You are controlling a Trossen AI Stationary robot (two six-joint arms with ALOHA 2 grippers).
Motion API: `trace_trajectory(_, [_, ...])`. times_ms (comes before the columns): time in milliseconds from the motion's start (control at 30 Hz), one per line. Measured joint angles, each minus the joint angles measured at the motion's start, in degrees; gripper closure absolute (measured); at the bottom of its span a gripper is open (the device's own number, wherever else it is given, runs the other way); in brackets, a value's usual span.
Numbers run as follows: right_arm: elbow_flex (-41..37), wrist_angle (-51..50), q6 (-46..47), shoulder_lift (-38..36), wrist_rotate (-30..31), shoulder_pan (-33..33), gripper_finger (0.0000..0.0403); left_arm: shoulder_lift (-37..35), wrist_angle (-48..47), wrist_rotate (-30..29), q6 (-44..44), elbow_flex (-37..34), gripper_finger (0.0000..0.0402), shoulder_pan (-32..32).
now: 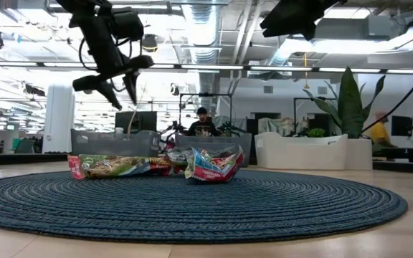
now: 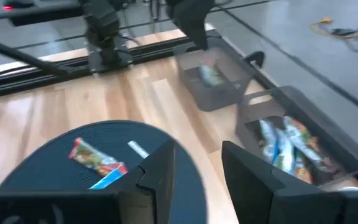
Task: Pick and place Granola Bars by type
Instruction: Put the red granola bar into the left black bin
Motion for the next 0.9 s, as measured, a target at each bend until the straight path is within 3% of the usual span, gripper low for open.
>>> trace_trajectory(200, [0.0, -0.1, 0.1, 0.0, -7.4, 0.0, 0.0278, 0.0, 3.3, 11.2, 2.0, 0.0, 0.0232, -8.3])
trace_trajectory(333, [0.0, -1.6, 1.9, 0.0, -8.3, 0.5, 0.0278, 0.0, 5.9, 14.0, 0.4, 0.0, 0.0240, -18.0])
trace_trajectory(467, [0.0, -3.7, 3.2, 0.0, -10.2, 0.5, 0.0278, 0.0, 6.9, 12.9, -3.0, 0.0, 0.0242, -27.7])
trace_trajectory(667, [0.0, -5.5, 3.5, 0.0, -11.2, 1.3, 0.0278, 0.2, 7.9, 5.3, -7.0, 0.0, 0.0232, -40.1])
trace_trajectory(900, [0.0, -6.6, 3.5, 0.0, -11.2, 3.2, 0.0278, 7.7, 11.8, 1.0, -10.5, 0.0, 0.0228, -48.6])
